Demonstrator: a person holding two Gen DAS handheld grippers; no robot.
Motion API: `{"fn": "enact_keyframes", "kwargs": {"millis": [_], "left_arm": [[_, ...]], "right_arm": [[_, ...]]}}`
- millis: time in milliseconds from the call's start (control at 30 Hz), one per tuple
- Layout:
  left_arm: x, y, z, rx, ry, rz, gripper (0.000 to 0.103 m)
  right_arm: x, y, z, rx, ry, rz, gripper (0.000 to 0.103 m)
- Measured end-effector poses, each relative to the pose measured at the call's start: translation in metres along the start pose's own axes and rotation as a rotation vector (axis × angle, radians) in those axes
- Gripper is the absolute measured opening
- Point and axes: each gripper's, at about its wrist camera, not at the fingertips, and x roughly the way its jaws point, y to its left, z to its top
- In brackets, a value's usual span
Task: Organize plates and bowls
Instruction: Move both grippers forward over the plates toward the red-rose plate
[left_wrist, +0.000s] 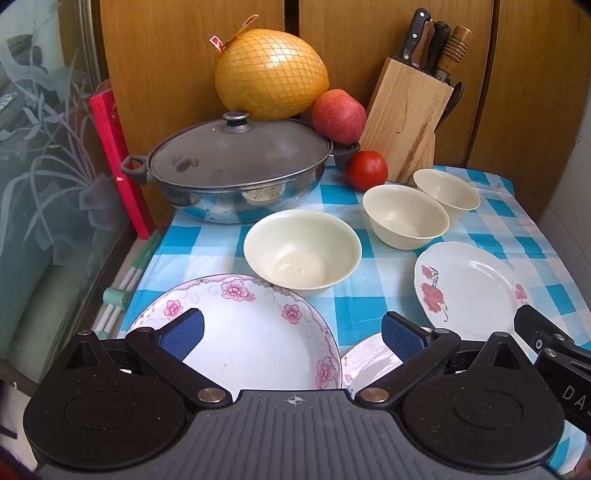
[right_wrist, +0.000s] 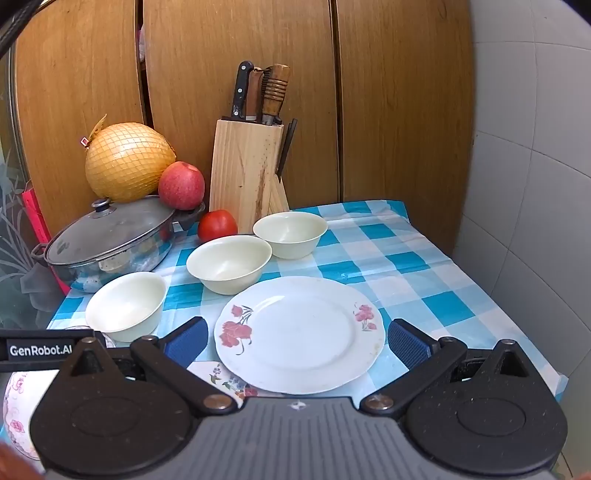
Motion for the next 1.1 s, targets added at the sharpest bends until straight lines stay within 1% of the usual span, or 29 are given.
{"fn": "enact_keyframes", "kwargs": {"millis": [67,100,400,433,467,867,1100], "left_arm": [[0.000,-0.002,0.000,0.016,-0.002,0.007,0.103],[0.001,0.002,0.000,-0.003,0.007,-0.002,0.103],[0.001,0.008,-0.004,0.002,0.014,0.019,0.103],[0.001,0.008,-0.004,0.005,0.018,0.021,0.103],[0.005,0.000,-0.004,0.013,0.023,0.029,0.103],[0.003,0.000,-0.005,0.026,0.039,0.041,0.103],[0.002,-0.004,-0.008,0.068,0.034,0.059,0.103]], "right_arm": [[0.000,0.001,0.000,-0.003,0.000,0.000,0.102],[0.000,0.001,0.000,-0.003,0.000,0.002,0.102],[-0.001,0.001,-0.001,-0.020,0.006,-0.008,0.102],[-0.002,0.001,-0.001,-0.022,0.007,-0.007,0.102],[0.000,0.001,-0.001,-0.023,0.012,-0.007,0.102],[0.002,0.002,-0.003,-0.045,0.038,-0.011,0.102],[0.000,0.000,-0.004,-0.047,0.048,-0.018,0.102]]}}
